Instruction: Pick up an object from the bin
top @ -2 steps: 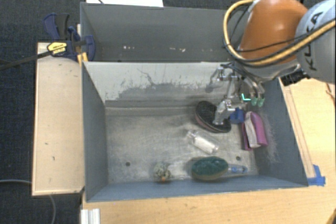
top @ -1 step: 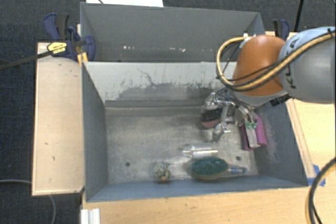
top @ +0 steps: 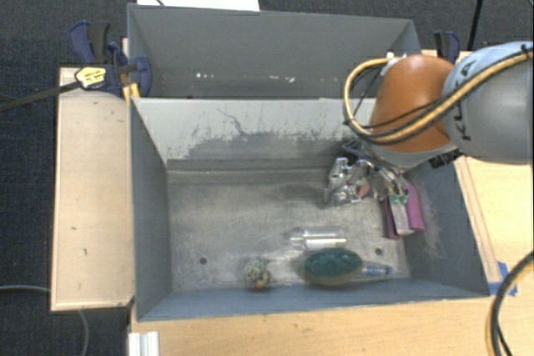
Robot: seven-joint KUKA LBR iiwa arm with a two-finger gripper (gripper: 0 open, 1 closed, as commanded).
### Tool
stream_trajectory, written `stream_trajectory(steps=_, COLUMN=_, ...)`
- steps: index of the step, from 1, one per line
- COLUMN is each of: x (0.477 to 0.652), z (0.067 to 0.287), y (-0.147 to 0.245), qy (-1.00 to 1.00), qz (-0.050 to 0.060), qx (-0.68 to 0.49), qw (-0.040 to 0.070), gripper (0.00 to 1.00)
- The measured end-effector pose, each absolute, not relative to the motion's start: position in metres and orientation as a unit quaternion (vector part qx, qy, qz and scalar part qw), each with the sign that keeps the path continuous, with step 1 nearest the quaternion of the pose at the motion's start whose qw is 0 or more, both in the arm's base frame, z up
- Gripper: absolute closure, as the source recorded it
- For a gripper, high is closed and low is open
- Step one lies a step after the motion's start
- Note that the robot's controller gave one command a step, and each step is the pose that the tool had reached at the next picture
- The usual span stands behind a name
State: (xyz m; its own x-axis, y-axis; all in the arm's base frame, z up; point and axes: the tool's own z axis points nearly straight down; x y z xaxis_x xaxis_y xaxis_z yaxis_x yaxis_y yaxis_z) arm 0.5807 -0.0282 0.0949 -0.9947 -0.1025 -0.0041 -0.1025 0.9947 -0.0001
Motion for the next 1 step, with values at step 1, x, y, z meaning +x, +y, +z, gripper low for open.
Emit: stream_trajectory(steps=1, x=0.5690, z=0.2701, y=0.0195, qy=0.999, qz=0.000, qx=-0.048, qw=0.006, gripper=1.00)
